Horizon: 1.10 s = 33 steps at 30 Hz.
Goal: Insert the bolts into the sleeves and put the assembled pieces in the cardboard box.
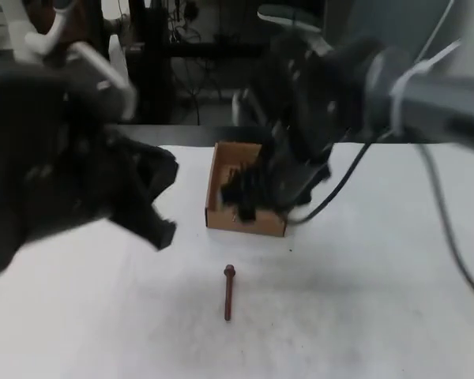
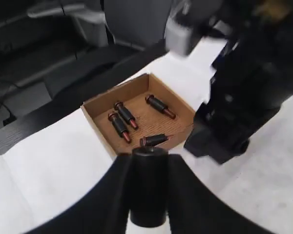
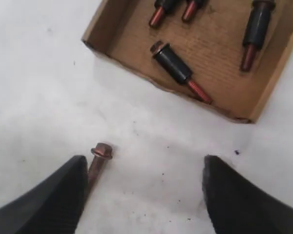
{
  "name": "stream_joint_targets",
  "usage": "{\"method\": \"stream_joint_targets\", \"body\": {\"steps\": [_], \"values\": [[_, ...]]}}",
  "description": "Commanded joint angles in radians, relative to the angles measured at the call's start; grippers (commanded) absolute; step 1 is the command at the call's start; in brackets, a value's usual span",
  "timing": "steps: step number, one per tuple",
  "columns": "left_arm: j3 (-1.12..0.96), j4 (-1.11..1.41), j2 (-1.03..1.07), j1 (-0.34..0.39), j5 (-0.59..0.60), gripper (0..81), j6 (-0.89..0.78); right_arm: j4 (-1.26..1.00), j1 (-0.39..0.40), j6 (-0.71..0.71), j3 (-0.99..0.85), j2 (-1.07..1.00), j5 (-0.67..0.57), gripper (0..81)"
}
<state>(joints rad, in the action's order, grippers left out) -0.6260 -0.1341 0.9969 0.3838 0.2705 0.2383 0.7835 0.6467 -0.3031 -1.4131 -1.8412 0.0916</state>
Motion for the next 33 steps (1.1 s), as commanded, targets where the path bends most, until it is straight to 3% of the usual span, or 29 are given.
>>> {"method": "stream_joint_targets", "body": {"steps": [1,7,15,19,21,25,30,33], "values": [[0.082,0.072,-0.136,-0.002,0.013,1.8,-0.073,0.012,0.017,-0.026,-0.003,-0.065,0.008,62.3],[0.186,0.064,-0.320,-0.002,0.016,1.8,-0.147,-0.021,0.048,-0.065,-0.003,-0.174,-0.022,62.3],[0.232,0.031,-0.396,-0.002,0.016,1.8,-0.171,-0.089,0.070,-0.109,-0.005,-0.213,-0.038,60.5],[0.232,-0.005,-0.394,-0.002,0.016,1.8,-0.171,-0.091,0.073,-0.097,-0.008,-0.210,-0.178,55.3],[0.232,-0.020,-0.394,-0.002,0.016,1.8,-0.169,-0.091,0.082,-0.037,-0.014,-0.204,-0.210,56.8],[0.232,-0.034,-0.394,-0.002,0.016,1.8,-0.150,-0.091,0.108,0.160,-0.027,-0.165,-0.238,67.5],[0.232,-0.061,-0.394,-0.002,0.019,1.8,-0.148,-0.038,0.138,0.371,-0.027,-0.085,-0.303,67.8],[0.232,-0.064,-0.394,-0.002,0.024,1.8,-0.148,-0.031,0.152,0.527,-0.027,-0.056,-0.404,67.8]]}}
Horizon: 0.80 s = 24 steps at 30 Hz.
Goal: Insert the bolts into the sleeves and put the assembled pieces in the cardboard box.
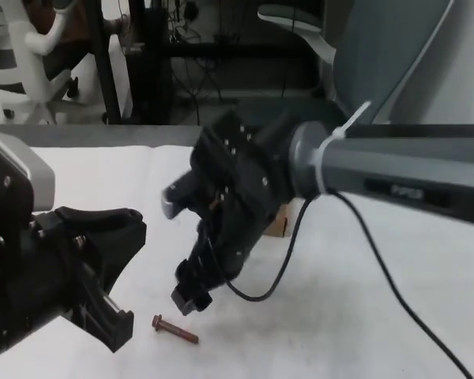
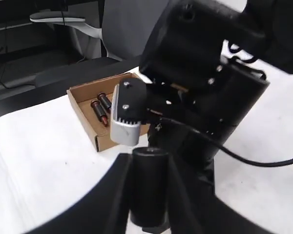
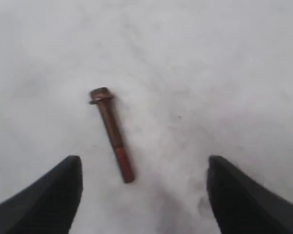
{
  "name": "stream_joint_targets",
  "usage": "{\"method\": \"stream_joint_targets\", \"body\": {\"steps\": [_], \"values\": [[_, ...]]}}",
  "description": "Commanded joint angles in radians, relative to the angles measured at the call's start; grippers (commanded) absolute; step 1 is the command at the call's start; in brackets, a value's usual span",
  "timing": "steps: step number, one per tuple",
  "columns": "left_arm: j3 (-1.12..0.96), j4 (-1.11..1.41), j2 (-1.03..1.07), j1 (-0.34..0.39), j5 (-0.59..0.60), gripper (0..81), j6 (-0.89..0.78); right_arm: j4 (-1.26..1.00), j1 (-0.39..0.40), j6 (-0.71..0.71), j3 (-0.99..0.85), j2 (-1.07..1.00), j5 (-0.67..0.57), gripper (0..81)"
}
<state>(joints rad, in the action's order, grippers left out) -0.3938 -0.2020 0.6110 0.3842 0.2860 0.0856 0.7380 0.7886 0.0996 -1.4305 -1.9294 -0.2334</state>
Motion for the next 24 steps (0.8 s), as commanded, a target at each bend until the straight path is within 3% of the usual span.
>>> {"method": "stream_joint_targets", "body": {"steps": [1,4,8,11,14,18,24], "values": [[-0.001,0.004,-0.008,-0.002,0.009,1.8,0.004,0.014,0.015,0.193,-0.012,0.034,-0.111,67.8],[-0.001,0.004,-0.008,-0.002,0.011,1.8,0.004,0.035,0.033,0.400,-0.014,0.034,-0.131,67.8],[-0.001,0.004,-0.008,-0.002,0.016,1.8,0.004,0.031,0.056,0.495,-0.014,0.034,-0.122,67.8],[-0.001,0.004,-0.008,-0.002,0.016,1.8,0.004,0.002,0.066,0.506,-0.014,0.028,-0.102,67.5],[-0.001,0.004,-0.008,-0.002,0.016,1.8,-0.006,-0.040,0.074,0.524,-0.016,0.009,-0.036,62.2],[-0.001,0.004,-0.029,-0.002,0.014,1.8,-0.011,-0.061,0.082,0.517,-0.019,-0.030,-0.035,58.2],[-0.001,0.004,-0.165,-0.002,-0.164,1.8,0.071,-0.077,0.096,0.463,-0.028,-0.076,-0.032,58.2]]}}
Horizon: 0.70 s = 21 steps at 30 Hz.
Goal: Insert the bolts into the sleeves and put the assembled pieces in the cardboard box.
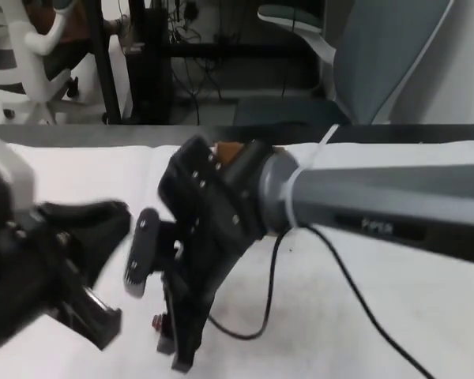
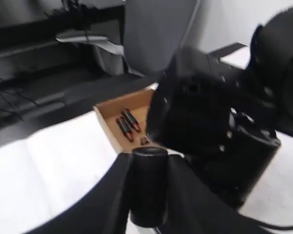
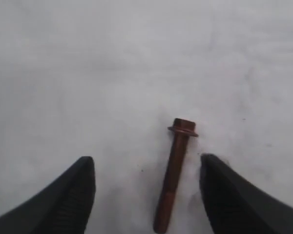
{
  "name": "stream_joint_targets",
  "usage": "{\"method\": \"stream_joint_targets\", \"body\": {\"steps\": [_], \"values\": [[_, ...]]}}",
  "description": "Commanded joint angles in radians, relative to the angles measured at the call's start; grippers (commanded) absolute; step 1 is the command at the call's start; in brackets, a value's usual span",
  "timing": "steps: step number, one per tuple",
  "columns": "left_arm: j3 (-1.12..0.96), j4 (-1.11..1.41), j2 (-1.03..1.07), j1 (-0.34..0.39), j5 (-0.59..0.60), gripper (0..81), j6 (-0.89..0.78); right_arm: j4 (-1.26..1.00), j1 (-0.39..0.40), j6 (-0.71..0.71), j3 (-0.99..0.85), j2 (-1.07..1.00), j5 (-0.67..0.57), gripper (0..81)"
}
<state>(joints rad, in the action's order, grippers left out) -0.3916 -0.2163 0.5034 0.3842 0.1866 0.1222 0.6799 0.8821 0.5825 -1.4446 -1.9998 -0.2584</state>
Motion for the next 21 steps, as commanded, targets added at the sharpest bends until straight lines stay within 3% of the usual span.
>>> {"method": "stream_joint_targets", "body": {"steps": [1,5,11,21], "values": [[-0.003,0.019,-0.088,-0.002,-0.070,1.8,0.037,-0.026,0.004,-0.023,-0.014,-0.008,-0.007,58.2],[-0.003,0.019,-0.199,-0.002,-0.070,1.8,0.014,-0.049,0.007,-0.028,-0.017,-0.017,0.089,58.2],[-0.003,-0.010,-0.324,-0.002,-0.072,1.8,0.006,-0.049,0.009,-0.022,-0.034,-0.070,0.111,58.2],[-0.003,-0.093,-0.336,-0.002,-0.073,1.8,0.006,-0.068,0.021,-0.031,-0.108,-0.155,0.126,55.4]]}}
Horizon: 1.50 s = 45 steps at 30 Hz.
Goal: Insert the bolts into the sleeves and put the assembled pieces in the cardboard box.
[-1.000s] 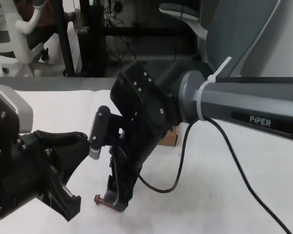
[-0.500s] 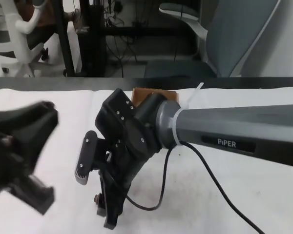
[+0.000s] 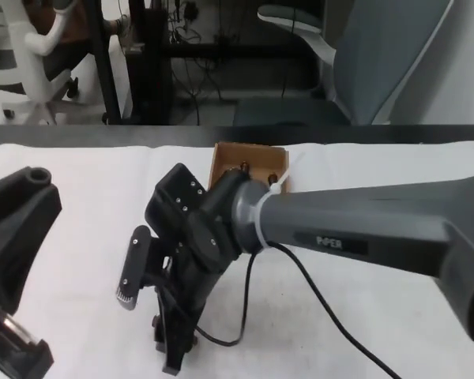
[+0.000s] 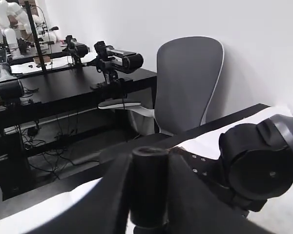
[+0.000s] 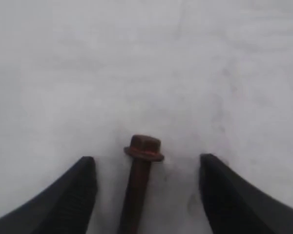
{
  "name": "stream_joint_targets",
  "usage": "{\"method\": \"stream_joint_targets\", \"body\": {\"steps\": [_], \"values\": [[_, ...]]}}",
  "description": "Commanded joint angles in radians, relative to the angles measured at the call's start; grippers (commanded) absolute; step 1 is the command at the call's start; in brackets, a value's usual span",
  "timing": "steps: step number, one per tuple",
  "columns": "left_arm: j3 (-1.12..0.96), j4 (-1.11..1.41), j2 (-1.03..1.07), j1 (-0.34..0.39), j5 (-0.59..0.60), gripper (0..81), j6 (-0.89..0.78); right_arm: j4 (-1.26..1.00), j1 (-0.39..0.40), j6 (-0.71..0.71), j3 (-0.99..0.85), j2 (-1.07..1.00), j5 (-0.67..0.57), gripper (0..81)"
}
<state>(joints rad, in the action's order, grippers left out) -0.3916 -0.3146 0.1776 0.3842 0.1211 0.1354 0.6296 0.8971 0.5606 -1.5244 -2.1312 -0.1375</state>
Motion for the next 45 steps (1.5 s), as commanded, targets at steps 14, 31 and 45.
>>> {"method": "stream_joint_targets", "body": {"steps": [14,31,45], "values": [[0.011,0.004,-0.010,-0.002,0.013,1.8,-0.021,0.110,-0.038,-0.097,-0.051,0.011,0.073,0.4],[0.392,0.589,0.116,-0.002,0.112,1.8,-0.333,-0.630,-0.155,-0.299,0.608,0.841,0.125,0.4],[0.375,1.119,0.834,0.343,-0.039,1.8,-0.231,-1.182,-0.087,-0.606,1.008,1.026,0.068,0.4]]}}
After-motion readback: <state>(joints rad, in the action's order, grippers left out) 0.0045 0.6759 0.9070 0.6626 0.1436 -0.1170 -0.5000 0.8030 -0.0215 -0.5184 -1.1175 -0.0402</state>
